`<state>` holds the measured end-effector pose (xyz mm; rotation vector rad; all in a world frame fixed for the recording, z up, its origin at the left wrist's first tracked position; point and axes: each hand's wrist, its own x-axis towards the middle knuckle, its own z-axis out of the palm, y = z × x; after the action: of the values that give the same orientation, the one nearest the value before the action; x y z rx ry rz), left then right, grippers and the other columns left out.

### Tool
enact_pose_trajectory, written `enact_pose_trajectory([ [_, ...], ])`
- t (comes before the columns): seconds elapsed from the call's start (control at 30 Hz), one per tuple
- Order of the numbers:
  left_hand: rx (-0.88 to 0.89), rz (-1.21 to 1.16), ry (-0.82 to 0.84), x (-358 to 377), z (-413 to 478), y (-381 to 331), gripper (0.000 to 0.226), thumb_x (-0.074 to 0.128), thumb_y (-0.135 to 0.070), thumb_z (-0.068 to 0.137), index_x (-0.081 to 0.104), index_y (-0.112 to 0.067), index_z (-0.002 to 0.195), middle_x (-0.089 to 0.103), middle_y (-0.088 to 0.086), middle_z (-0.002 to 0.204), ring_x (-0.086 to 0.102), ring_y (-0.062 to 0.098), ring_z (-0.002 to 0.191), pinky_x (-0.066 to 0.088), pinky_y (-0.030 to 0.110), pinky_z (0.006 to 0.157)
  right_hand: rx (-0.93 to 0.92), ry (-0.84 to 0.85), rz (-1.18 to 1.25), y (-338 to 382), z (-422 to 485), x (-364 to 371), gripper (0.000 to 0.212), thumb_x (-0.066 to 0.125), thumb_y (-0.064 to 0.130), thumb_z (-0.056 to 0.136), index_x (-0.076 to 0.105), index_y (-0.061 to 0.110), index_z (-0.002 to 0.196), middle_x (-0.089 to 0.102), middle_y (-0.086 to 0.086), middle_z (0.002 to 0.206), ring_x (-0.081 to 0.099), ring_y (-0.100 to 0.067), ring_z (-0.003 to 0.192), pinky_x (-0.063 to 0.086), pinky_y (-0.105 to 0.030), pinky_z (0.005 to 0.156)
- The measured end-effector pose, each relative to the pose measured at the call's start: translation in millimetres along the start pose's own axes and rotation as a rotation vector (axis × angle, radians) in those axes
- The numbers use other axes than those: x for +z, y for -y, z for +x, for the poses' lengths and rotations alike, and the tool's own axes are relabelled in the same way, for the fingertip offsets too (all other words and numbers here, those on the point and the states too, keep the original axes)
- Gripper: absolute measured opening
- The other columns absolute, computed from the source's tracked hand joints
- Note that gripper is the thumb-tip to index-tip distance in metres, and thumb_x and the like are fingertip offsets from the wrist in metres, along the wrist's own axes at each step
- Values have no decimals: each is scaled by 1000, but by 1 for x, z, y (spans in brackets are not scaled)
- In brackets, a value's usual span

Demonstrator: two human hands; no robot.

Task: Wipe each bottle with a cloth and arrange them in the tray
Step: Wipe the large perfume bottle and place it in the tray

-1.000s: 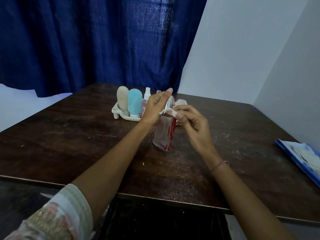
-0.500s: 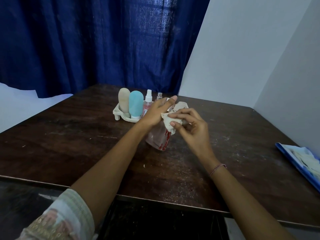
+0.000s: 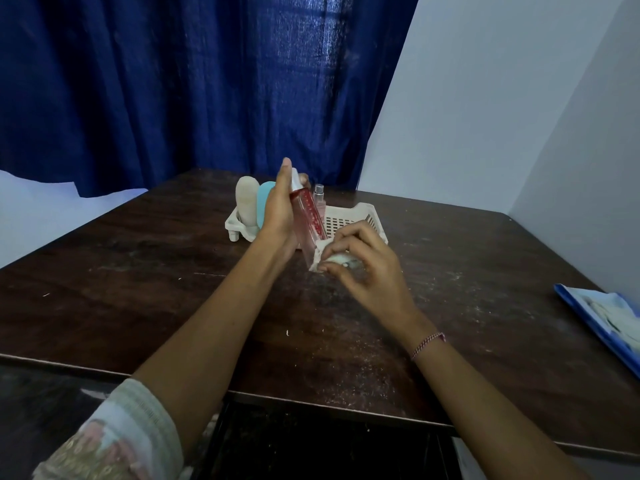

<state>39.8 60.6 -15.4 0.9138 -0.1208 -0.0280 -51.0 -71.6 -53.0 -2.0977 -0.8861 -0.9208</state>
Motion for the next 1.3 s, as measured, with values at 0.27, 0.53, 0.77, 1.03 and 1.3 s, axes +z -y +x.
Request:
enact_pose_trajectory([
  [0.27, -129, -36, 185, 13, -2, 11, 54, 35, -60, 91, 59, -14, 78, 62, 1, 69, 56, 14, 74, 45, 30, 73, -157, -13, -279, -1, -1, -4, 18, 69, 8, 82, 69, 6, 99, 55, -8, 101, 50, -17, 98, 44, -22, 86],
  [0.53, -221, 22, 384, 28, -22, 10, 58, 32, -60, 92, 59, -9, 96, 66, 18, 95, 66, 28, 91, 52, 37, 87, -213, -114, -374, -4, 3, -8, 22, 71, 5, 81, 69, 2, 102, 62, -15, 100, 51, -20, 96, 45, -25, 86],
  [0.77, -203, -26, 361, 26, -21, 9, 57, 32, -61, 92, 58, -11, 101, 65, 19, 95, 65, 29, 89, 52, 40, 87, -187, -110, -397, -8, 3, -12, 16, 67, 6, 84, 67, 2, 100, 63, -14, 104, 53, -20, 100, 47, -28, 89],
  [1.03, -122, -150, 339, 19, -15, 4, 61, 30, -63, 92, 57, -10, 101, 63, 20, 98, 66, 31, 89, 53, 43, 84, -72, -187, -388, -10, 2, -19, 22, 60, 9, 87, 66, 0, 106, 65, -13, 107, 54, -16, 104, 44, -23, 96],
  [1.3, -150, -106, 341, 17, -12, 9, 60, 31, -65, 90, 58, -12, 100, 68, 18, 92, 67, 30, 89, 48, 46, 90, -174, -8, -430, -7, 0, -8, 43, 60, -6, 85, 54, 2, 127, 56, -14, 129, 49, -22, 122, 34, -27, 109],
])
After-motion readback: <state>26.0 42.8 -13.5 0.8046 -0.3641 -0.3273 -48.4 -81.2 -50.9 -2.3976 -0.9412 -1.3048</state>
